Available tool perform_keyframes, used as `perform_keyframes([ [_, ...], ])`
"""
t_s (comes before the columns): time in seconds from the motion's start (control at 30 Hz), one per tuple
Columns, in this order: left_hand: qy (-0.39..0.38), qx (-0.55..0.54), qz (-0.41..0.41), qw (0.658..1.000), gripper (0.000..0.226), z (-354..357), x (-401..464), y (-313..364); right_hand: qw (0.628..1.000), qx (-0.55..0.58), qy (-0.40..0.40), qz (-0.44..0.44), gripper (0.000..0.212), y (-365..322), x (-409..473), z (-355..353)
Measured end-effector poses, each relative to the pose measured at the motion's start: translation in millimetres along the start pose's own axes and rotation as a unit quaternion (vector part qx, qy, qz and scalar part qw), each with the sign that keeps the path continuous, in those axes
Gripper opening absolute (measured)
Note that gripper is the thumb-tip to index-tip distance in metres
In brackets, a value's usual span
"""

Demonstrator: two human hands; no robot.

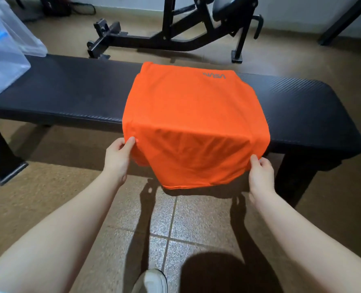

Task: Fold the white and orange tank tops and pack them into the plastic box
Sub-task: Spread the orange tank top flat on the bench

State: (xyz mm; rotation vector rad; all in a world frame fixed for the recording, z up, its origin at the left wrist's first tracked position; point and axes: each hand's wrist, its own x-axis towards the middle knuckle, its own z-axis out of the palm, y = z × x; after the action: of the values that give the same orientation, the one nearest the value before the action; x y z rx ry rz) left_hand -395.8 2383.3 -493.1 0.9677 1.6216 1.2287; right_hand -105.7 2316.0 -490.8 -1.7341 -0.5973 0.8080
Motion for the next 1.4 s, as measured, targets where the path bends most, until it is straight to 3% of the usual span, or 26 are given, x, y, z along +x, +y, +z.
perform_keyframes([
  [0.07,-0.006,0.020,0.030,0.999,0.027,-13,-5,-6,0.998,0.044,-0.045,0.017,0.012,13,-6,7],
  [0.13,-0.006,0.047,0.059,0.997,0.022,-27,-10,0,0.998,0.047,-0.034,0.012,0.014,19,-9,8],
  [0.2,0.021,-0.033,0.054,0.998,0.020,-42,-6,11,0.999,0.042,0.001,-0.004,0.009,15,-4,7],
  [0.3,0.054,-0.142,-0.012,0.988,0.026,-67,11,8,0.999,0.050,-0.019,-0.002,0.018,6,2,6],
  [0.37,0.082,-0.078,-0.088,0.990,0.022,-78,16,-6,0.998,0.053,-0.039,0.005,0.022,10,3,3],
  [0.43,0.101,0.013,-0.107,0.989,0.025,-80,17,-15,0.998,0.053,-0.044,0.003,0.019,14,3,-1],
  [0.57,0.099,0.034,-0.048,0.993,0.032,-79,25,-7,0.998,0.048,-0.047,-0.011,0.007,9,3,-5],
  [0.67,0.101,0.049,-0.010,0.994,0.021,-85,26,-8,0.997,0.052,-0.052,-0.004,0.009,2,0,-4],
  [0.9,0.042,0.068,0.087,0.993,0.015,-69,18,12,0.984,0.098,-0.147,0.014,0.008,-23,-12,-3],
  [0.93,0.048,0.111,0.093,0.988,0.013,-66,15,18,0.983,0.108,-0.145,0.023,0.008,-27,-14,-1],
  [1.0,0.057,0.218,0.106,0.969,0.043,-60,13,29,0.985,0.111,-0.126,0.042,0.008,-34,-15,-2],
  [1.03,0.058,0.263,0.116,0.956,0.048,-59,17,35,0.985,0.112,-0.119,0.052,0.008,-36,-15,-3],
  [1.17,0.068,0.376,0.116,0.917,0.025,-60,38,56,0.965,0.194,-0.127,0.125,0.024,-49,-14,-2],
  [1.27,0.080,0.339,0.148,0.926,0.020,-68,47,66,0.962,0.185,-0.114,0.163,0.029,-64,-6,5],
  [1.4,0.101,0.192,0.126,0.968,0.018,-81,57,69,0.978,0.162,-0.108,0.078,0.014,-80,-3,14],
])
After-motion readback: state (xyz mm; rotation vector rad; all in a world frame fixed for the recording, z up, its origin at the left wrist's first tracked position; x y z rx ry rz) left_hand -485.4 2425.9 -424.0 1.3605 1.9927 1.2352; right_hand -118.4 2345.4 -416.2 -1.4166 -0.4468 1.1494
